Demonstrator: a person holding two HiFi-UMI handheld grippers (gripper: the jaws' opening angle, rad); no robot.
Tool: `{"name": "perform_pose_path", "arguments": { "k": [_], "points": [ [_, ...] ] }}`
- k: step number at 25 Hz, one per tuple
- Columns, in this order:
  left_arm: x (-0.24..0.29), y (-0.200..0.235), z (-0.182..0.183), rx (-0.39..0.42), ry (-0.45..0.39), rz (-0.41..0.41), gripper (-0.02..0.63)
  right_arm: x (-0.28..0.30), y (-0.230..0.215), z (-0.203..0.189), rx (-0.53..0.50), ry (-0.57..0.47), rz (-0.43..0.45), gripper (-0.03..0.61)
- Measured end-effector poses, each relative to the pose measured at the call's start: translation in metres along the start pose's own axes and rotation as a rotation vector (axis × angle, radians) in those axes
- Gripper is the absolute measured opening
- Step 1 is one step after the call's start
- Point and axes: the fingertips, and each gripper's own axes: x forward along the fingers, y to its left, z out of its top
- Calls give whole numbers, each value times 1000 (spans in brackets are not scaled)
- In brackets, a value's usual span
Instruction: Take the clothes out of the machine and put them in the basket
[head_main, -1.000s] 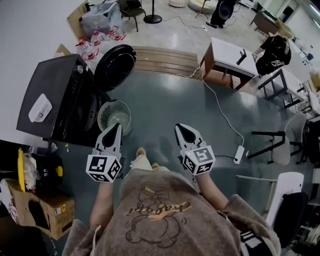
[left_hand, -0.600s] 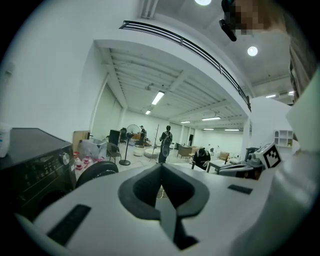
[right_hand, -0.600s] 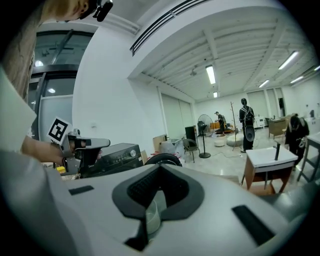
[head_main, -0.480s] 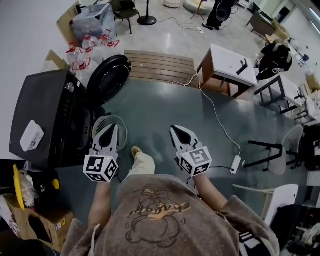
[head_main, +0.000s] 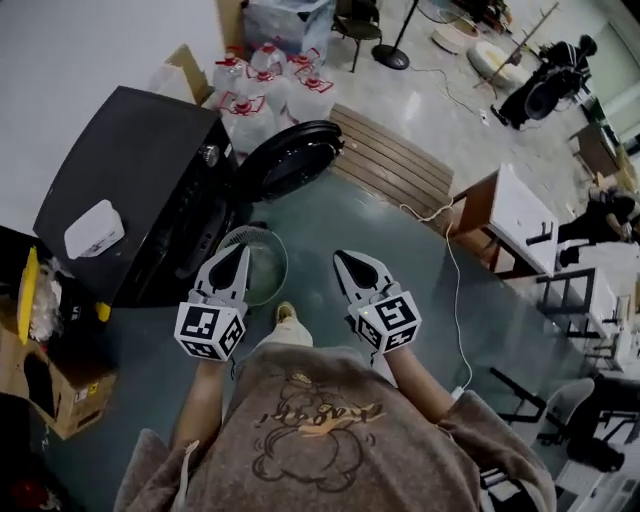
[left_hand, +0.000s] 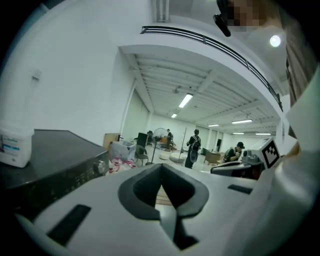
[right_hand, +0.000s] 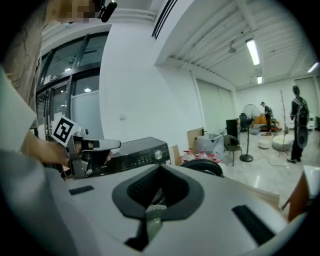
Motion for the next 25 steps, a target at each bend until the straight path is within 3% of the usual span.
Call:
{"name": "perform_pose_path", "arguments": {
  "k": [6,15,20,25],
  "points": [
    [-18,43,20,-8,-37,172,6,74,30,34,-61,5,224,-3],
    [-75,84,25,-81,-100,530,6,156,104,49,-174,70,644,-3],
    [-88,89,24,-136,-139,669,6,176,122,55,-220,90,779,-3],
    [-95,93,18,-164,-158,743,6,186,129,52,-232,109,836,-3]
  ]
}}
